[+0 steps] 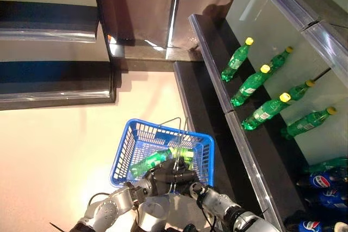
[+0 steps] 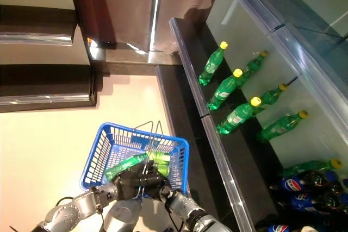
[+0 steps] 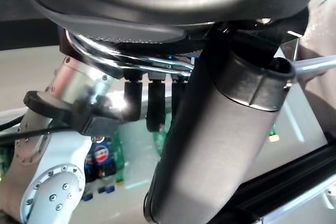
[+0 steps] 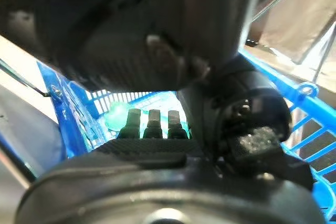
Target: Pick up the drink and place into the basket.
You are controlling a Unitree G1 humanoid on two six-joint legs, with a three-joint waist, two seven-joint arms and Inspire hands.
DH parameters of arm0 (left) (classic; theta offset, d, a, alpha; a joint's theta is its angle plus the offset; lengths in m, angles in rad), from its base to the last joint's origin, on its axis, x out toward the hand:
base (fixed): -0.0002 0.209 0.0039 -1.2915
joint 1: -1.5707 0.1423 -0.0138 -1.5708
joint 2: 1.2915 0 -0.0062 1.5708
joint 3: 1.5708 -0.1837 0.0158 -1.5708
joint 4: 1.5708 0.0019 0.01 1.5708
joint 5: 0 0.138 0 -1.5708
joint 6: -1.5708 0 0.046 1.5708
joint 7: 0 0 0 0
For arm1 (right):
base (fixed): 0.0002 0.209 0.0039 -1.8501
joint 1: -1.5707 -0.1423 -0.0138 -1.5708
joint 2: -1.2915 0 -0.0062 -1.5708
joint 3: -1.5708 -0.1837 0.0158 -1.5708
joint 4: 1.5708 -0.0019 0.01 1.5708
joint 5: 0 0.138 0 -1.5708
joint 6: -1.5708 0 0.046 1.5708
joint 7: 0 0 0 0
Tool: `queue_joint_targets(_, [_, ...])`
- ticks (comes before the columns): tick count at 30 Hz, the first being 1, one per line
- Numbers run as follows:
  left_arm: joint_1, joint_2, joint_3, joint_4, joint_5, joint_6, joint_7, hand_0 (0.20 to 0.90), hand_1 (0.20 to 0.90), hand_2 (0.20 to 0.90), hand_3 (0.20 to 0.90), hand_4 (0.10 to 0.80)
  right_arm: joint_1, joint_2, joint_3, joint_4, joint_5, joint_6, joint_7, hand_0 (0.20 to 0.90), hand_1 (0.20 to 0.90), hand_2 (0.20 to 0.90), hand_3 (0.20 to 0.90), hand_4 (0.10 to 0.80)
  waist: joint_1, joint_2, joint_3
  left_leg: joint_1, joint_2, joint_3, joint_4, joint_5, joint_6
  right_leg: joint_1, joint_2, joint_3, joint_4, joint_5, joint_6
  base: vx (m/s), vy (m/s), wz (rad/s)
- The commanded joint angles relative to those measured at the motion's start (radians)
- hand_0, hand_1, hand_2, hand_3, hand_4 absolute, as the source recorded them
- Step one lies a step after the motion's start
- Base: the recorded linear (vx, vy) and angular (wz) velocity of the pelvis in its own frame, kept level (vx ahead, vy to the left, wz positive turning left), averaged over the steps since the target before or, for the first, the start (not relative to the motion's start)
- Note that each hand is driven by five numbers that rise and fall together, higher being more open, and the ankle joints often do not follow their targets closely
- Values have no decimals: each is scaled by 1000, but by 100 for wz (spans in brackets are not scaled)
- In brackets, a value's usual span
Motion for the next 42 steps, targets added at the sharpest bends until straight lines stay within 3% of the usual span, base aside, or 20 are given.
queue_joint_targets(1, [195,-125,-164,-376,-72,17,-242,300,300,300,200,100,43,47,12,-103,39,-53,48,900,900,900,900,800,-11,31,-187,74,86,-1,-11,-4,-13,-91,-62,85,-74,298,125,-36,22,-3])
queue_joint_targets(8, [232,-127,-151,-377,-53,-13,-260,300,300,300,200,100,98,18,26,-219,2,-103,16,900,900,900,900,800,-33,25,-207,99,94,22,-36,7,-14,-81,-63,84,-86,302,126,-39,8,-10])
queue_joint_targets(13, [271,-130,-118,-362,-6,-98,-255,300,300,300,200,100,144,-11,25,-325,-69,-138,-9,900,900,900,900,800,-51,20,-219,121,97,41,-54,10,-13,-71,-65,83,-93,301,121,-67,4,-3])
queue_joint_targets(25, [363,-172,91,-349,84,-268,-259,300,300,300,200,100,354,-116,-18,-703,-332,-158,-135,900,900,900,900,800,-115,30,-256,146,108,94,-115,30,-20,-65,-72,84,-120,283,97,-124,33,-16])
queue_joint_targets(34, [354,-219,170,-326,38,-375,-198,300,300,300,200,100,433,-211,-102,-917,-537,-116,-181,900,900,900,900,800,-183,39,-286,160,110,137,-166,47,-28,-74,-76,113,-145,265,66,-147,53,-11])
queue_joint_targets(42, [299,-257,227,-254,15,-460,-152,300,300,300,200,100,466,-261,-171,-973,-619,-55,-126,900,900,900,900,800,-243,49,-309,171,122,173,-228,79,-43,-87,-69,148,-178,268,36,-138,24,-11])
